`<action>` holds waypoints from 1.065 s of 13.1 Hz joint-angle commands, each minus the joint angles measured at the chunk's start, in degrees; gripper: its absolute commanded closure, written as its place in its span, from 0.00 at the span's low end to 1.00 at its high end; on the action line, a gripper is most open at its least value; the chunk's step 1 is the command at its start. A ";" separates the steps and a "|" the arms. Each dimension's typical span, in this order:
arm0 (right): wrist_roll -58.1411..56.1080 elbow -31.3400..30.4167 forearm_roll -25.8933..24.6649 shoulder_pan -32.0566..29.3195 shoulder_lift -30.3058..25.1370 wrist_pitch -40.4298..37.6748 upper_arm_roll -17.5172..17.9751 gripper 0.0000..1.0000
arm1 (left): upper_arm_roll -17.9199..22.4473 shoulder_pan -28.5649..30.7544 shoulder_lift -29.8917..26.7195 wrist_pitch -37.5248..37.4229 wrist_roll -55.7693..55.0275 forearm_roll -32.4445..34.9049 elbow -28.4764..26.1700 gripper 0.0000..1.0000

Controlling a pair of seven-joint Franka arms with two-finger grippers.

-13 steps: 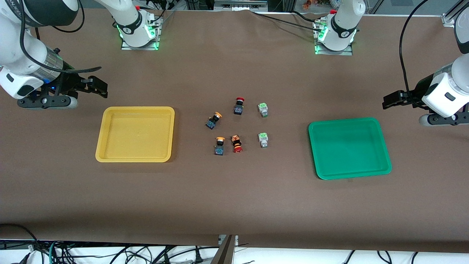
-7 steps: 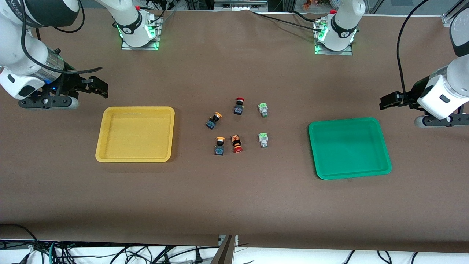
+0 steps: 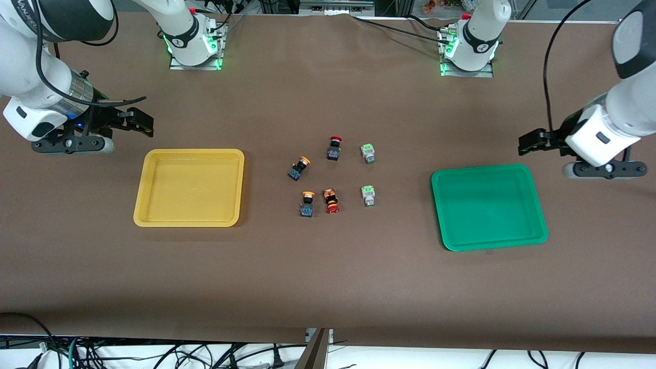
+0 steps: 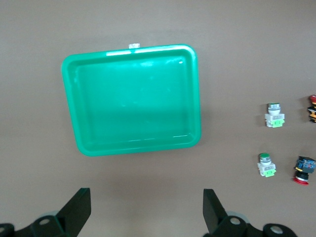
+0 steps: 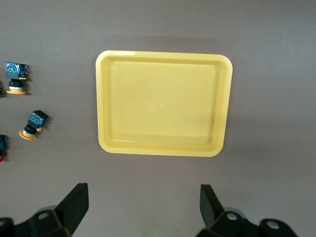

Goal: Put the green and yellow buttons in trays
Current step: 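Reach the right gripper to a yellow button while the left gripper reaches a green button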

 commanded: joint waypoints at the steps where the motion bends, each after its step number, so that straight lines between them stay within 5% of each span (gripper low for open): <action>1: -0.33 -0.94 0.00 0.33 -0.39 0.20 0.00 0.00 | -1.49 -0.16 1.61 2.35 -3.72 -2.55 -0.35 0.00; 7: 8.87 -4.89 0.17 2.69 1.97 3.88 2.28 0.00 | -9.30 -0.42 3.46 12.61 -13.38 -2.65 -6.22 0.00; 10: 20.20 -5.17 2.88 6.03 8.99 10.37 5.79 0.00 | -15.28 -0.60 4.51 25.95 -20.86 -2.56 -15.17 0.00; 14: 37.95 -4.99 5.62 14.81 20.50 25.74 6.77 0.00 | -16.35 -5.42 8.81 35.22 -27.10 -1.77 -20.65 0.00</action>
